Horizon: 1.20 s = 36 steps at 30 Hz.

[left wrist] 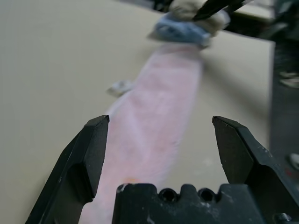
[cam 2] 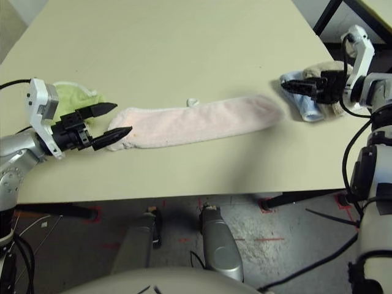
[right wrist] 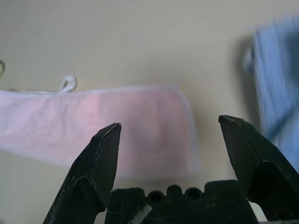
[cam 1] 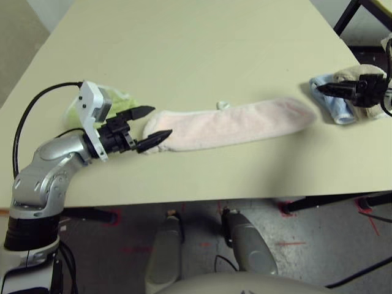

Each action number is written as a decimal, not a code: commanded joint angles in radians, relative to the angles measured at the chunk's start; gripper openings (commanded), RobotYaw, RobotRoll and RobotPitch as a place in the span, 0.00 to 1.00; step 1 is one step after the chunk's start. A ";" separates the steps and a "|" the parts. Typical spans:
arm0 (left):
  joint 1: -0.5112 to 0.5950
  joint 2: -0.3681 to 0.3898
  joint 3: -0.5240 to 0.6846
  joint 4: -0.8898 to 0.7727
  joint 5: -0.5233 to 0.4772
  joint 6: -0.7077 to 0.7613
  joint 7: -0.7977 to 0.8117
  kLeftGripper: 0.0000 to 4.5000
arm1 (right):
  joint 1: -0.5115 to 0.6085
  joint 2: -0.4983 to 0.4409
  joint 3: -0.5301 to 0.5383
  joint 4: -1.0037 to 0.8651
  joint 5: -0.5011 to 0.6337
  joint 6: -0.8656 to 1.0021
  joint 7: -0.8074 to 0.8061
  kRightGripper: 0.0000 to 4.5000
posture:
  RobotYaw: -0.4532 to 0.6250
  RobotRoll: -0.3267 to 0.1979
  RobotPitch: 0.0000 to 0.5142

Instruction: Fold the towel and set it aside.

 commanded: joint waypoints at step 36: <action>-0.010 0.034 -0.068 -0.012 -0.006 -0.030 -0.043 1.00 | 0.312 0.148 -0.195 -0.383 0.251 0.145 -0.456 0.01 | 0.46 0.62 0.39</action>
